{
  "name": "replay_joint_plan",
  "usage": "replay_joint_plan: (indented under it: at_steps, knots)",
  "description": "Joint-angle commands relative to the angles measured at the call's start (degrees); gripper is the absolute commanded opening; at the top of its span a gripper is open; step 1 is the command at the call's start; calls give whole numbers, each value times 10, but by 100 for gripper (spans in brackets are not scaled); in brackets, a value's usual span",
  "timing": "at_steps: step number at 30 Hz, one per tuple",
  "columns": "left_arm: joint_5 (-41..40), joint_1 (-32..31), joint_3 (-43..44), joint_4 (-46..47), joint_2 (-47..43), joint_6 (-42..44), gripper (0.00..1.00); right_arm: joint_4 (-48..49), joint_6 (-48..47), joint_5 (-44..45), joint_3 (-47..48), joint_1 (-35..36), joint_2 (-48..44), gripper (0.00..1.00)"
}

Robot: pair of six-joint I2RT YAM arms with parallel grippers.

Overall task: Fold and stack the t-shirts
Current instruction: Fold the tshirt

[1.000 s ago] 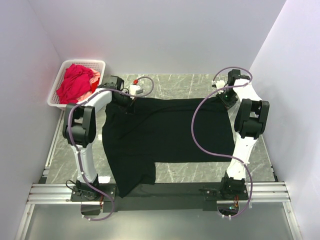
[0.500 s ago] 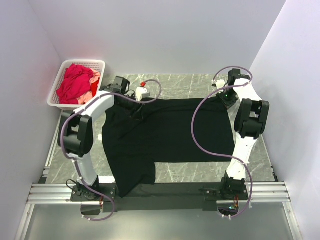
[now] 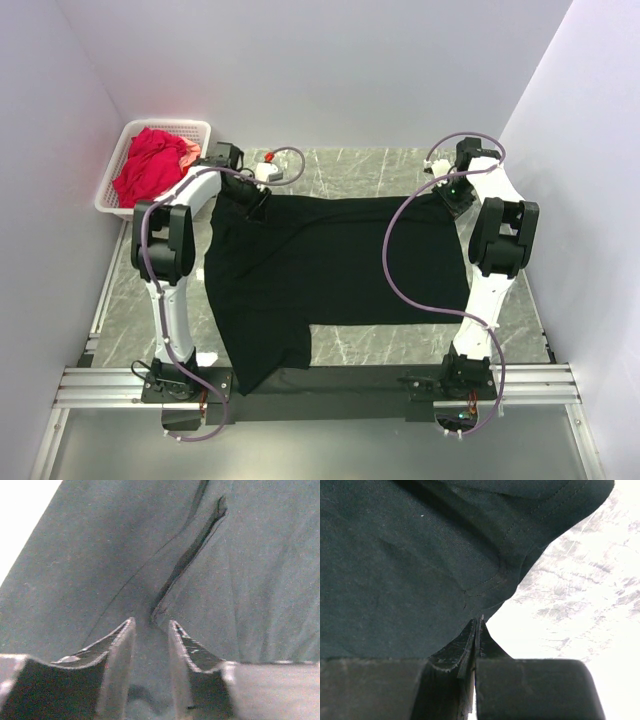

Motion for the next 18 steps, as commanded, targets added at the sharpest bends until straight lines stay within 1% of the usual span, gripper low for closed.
replay_joint_plan:
  at_steps: [1,3,10,14,18]
  knots:
    - [12,-4,31,-12,10,31,41,-5,-2,-4,17,-1,-19,0]
    - [13,-4,40,-18,21,30,45,-6,-1,-4,19,-1,-18,0]
    - [9,-5,49,-24,42,35,47,-8,-1,-3,21,-2,-13,0]
    - [6,-7,43,-24,47,39,46,-9,0,-4,26,-1,-10,0]
    - [11,-8,33,-25,42,43,40,-8,-1,-1,22,-1,-8,0]
